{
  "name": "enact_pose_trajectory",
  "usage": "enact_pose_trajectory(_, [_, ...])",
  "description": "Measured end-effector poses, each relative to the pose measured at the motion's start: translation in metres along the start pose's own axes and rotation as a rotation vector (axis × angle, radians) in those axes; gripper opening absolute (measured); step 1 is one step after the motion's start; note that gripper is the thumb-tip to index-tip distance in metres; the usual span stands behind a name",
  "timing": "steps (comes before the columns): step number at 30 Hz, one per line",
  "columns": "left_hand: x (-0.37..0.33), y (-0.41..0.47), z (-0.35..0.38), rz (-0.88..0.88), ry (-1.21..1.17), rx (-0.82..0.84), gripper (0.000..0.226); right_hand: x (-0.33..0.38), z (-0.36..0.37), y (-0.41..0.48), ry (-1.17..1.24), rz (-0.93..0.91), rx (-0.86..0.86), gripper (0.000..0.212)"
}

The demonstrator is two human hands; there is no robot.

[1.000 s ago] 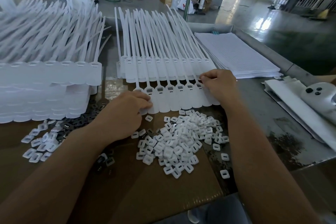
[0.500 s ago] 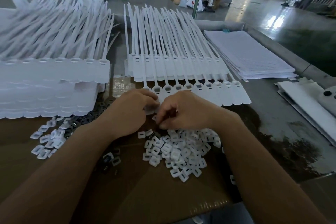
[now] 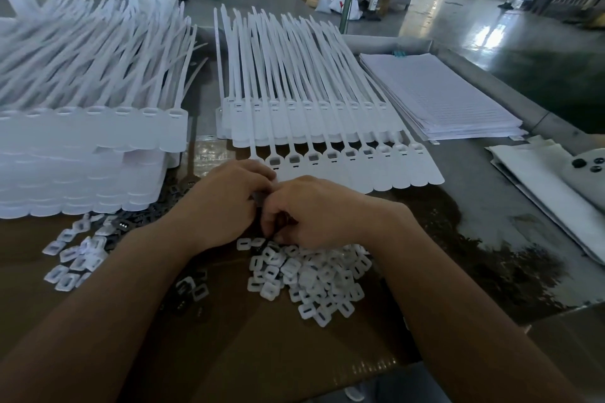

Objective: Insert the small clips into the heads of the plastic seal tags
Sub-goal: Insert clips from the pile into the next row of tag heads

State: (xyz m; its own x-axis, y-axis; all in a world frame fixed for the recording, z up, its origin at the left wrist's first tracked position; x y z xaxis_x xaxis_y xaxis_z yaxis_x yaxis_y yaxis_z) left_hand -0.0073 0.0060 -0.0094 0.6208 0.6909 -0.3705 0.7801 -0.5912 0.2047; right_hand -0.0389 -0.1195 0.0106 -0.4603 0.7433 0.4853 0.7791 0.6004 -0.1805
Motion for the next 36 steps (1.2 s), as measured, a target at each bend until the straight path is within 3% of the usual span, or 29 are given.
enact_pose_trajectory(5, [-0.001,0.0,0.002,-0.003,0.019,-0.008,0.042,-0.005,0.004,0.0,0.023,0.042,0.074,0.011])
enact_pose_trajectory(11, [0.0,0.0,0.005,0.006,0.07,0.022,0.039,-0.015,-0.003,-0.009,0.199,0.062,0.009,0.03])
enact_pose_trajectory(25, [0.003,0.001,0.009,-0.021,0.101,0.006,0.046,-0.026,-0.012,-0.015,0.329,0.043,-0.121,0.008])
enact_pose_trajectory(36, [0.004,0.001,0.009,-0.017,0.107,0.005,0.046,-0.029,-0.011,-0.014,0.439,0.067,-0.165,0.009])
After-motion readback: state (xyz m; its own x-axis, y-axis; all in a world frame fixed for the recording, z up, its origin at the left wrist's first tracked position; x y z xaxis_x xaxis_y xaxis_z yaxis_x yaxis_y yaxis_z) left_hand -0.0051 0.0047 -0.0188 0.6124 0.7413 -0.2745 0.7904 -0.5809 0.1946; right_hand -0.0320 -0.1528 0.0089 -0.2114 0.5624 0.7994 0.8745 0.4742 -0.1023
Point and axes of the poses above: each hand's wrist, its own y-axis towards the middle knuckle, its own z-axis out of the palm, x = y × z, the point moved 2 cm from there along y, towards the middle knuckle, and after that the axes turned 8 degrees about y, right-handed, at the moved point
